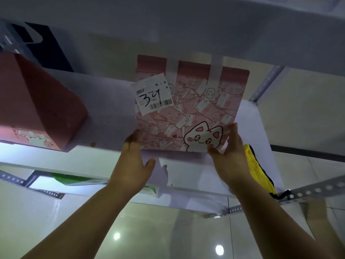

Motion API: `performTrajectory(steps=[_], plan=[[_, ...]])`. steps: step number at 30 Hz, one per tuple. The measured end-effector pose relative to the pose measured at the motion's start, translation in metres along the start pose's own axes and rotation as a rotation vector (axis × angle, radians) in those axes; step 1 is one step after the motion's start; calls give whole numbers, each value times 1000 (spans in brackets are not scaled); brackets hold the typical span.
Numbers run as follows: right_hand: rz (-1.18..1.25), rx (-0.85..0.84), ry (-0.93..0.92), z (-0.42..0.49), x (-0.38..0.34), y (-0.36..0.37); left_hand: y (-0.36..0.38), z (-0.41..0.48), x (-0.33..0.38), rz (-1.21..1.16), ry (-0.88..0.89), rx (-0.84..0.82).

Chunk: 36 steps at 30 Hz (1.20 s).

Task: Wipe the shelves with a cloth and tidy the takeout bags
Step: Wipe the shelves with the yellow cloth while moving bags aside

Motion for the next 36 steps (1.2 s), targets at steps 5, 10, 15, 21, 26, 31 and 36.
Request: performTrajectory(steps=[5, 10, 15, 21, 26, 31, 36], plan=[[-175, 68, 57, -18, 20, -21, 9, -15, 3, 63, -14, 19], [-477, 10, 176, -28, 56, -40, 36, -28, 11, 121, -12, -21], [-625, -227, 385, -33, 109, -35, 66, -46, 19, 128, 14, -56], [-842, -160, 272, -38, 105, -37, 88, -66, 27, 113, -3, -53], [-761, -200, 281, -59, 103, -34, 97, -83, 34, 96, -27, -45], [-602, -305, 182, -94, 90, -25, 91, -107, 28, 105, -115, -64], [-472, -418, 34, -113, 51, 2, 71, -132, 10, 88, -214, -51]])
Point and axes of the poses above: each hand's wrist, its own z-axis towards the middle knuckle, its own y-axis out of the palm, x = y × z, the point moved 9 cm from there along z, towards the middle knuckle, and after that the axes turned 11 degrees about -x, right-handed, at the moved point
